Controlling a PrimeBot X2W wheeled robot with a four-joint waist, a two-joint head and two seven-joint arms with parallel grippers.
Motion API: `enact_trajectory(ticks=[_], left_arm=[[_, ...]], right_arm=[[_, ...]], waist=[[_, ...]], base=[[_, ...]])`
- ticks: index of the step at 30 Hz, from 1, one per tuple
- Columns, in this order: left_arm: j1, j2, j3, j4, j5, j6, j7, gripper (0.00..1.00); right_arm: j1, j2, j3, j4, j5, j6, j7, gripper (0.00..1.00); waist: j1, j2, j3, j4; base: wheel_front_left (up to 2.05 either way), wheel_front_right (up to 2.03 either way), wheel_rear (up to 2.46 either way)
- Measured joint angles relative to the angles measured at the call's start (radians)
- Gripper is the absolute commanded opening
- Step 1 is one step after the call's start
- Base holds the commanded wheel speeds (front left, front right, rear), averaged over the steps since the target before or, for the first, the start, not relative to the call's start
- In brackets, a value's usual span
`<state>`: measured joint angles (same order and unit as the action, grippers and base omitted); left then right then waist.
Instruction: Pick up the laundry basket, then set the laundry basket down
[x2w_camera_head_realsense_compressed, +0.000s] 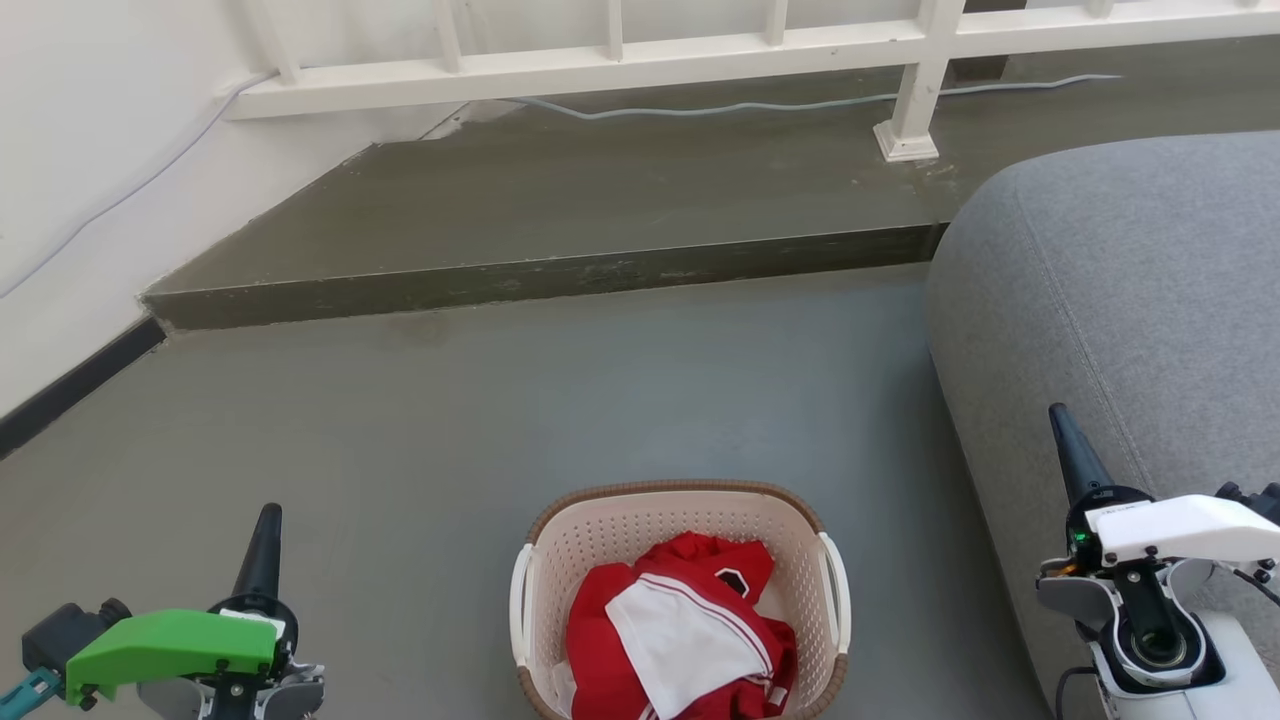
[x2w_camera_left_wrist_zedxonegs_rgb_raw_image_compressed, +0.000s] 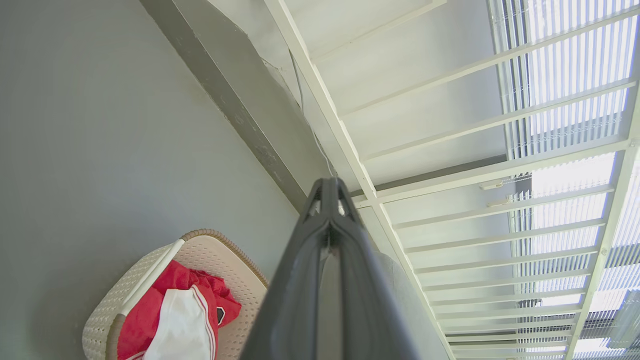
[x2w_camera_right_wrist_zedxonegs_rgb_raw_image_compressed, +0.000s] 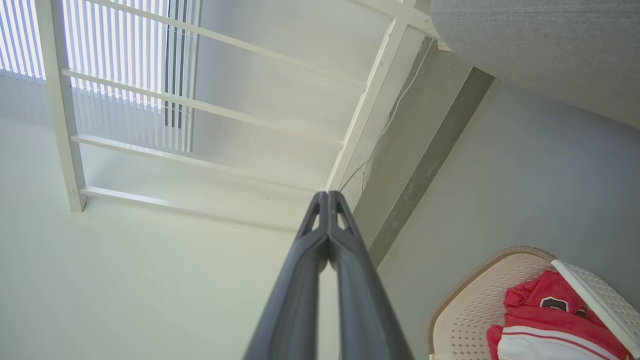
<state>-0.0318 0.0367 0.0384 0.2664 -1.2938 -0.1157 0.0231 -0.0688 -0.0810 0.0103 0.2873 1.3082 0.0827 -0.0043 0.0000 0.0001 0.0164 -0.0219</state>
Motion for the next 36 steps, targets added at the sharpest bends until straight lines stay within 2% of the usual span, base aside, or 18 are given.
enact_trajectory(ticks=[27,36], left_arm=[[-0.027,0.0,0.043,0.011,-0.3,-0.004,0.09,0.0],[-0.032,0.0,0.046,0.011,-0.305,-0.004,0.09,0.0]], right_arm=[[-0.001,0.016,-0.104,0.0,0.316,0.032,0.077,0.0],[-0.001,0.016,-0.105,0.0,0.324,0.032,0.084,0.0]], waist=[[0.0,0.0,-0.014,0.022],[0.0,0.0,-0.014,0.022]], base=[[0.0,0.0,0.0],[0.0,0.0,0.0]])
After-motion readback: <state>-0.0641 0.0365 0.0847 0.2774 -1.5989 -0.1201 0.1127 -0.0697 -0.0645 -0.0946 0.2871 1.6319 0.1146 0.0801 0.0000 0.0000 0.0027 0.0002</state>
